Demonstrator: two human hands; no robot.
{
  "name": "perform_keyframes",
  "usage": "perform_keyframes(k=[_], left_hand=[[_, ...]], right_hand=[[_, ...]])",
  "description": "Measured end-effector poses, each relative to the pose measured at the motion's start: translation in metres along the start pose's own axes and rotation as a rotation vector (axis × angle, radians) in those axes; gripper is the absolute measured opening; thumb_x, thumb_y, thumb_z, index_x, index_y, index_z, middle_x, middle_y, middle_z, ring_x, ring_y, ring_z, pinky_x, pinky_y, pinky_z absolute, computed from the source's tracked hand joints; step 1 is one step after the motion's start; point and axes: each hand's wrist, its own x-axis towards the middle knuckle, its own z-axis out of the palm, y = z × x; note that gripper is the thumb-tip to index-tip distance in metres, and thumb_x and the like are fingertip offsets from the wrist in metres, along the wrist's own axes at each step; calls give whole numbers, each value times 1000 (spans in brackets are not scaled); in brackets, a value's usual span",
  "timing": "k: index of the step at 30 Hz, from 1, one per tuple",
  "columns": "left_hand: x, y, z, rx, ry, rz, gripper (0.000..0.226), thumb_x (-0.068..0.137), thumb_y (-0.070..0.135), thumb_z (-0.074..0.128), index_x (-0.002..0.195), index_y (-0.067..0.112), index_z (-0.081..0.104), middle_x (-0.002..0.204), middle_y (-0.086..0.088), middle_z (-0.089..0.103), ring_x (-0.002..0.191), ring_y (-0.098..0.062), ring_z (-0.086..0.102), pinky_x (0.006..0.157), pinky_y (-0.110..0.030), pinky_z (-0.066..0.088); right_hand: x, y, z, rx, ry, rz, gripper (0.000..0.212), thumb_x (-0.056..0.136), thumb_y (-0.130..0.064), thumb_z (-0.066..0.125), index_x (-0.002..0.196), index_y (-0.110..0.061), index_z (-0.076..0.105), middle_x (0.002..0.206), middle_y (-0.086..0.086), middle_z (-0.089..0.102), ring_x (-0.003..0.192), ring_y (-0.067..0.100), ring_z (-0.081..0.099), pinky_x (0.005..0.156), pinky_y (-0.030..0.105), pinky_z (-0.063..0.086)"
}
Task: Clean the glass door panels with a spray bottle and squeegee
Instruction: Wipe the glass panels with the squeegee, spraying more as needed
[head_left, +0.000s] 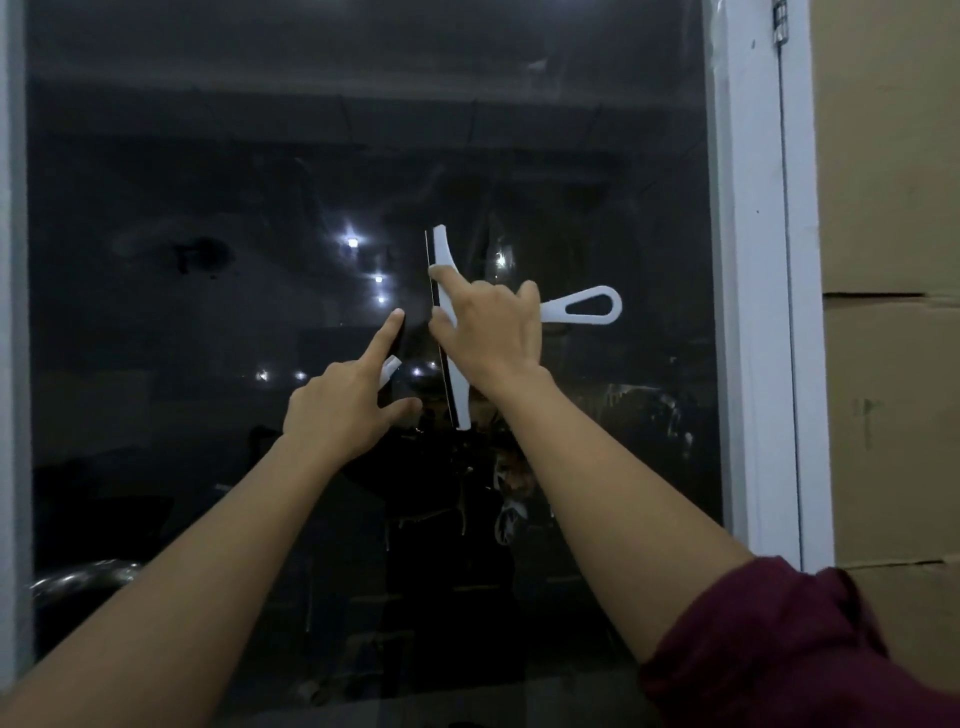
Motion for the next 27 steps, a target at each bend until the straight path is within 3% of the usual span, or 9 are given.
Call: perform_keyframes(k=[9,14,20,24,27], left_hand=[[-3,0,-4,-37,-1,-7,100,84,65,63,148,59,-13,103,-8,71,83,-29,66,60,-33,41],[-4,3,-4,-43,-22,-57,100,83,66,64,145,64,-15,110,-13,70,95,-37,66,69,-39,43],[-6,6,-5,-84,-30,-73,100,82,63,67,143,66,-12,119,-11,68,103,-37,64,73,-41,44],[-6,5,-5,-95,-31,-82,100,82,62,67,144,67,-12,117,-10,69,99,-35,66,68,-36,42],[-5,5,-4,-98,-28,-87,101,82,63,67,142,68,-13,117,-10,69,98,-34,66,67,-35,42]], right_hand=[[-46,66,8,199,48,195,39,94,-41,48,133,-36,48,63,-12,53,59,10,53,87,40,37],[-103,101,11,331,100,440,40,94,-42,52,134,-37,49,73,-18,55,69,6,51,85,34,28],[-137,90,7,387,82,641,43,97,-41,49,139,-33,44,83,-5,64,78,15,61,87,45,48],[-105,83,-1,417,81,709,59,100,-49,39,152,-24,26,100,-2,53,86,11,45,74,29,38],[-77,86,-11,565,-69,758,93,89,-67,46,155,-22,-2,133,12,43,96,17,43,76,26,37]])
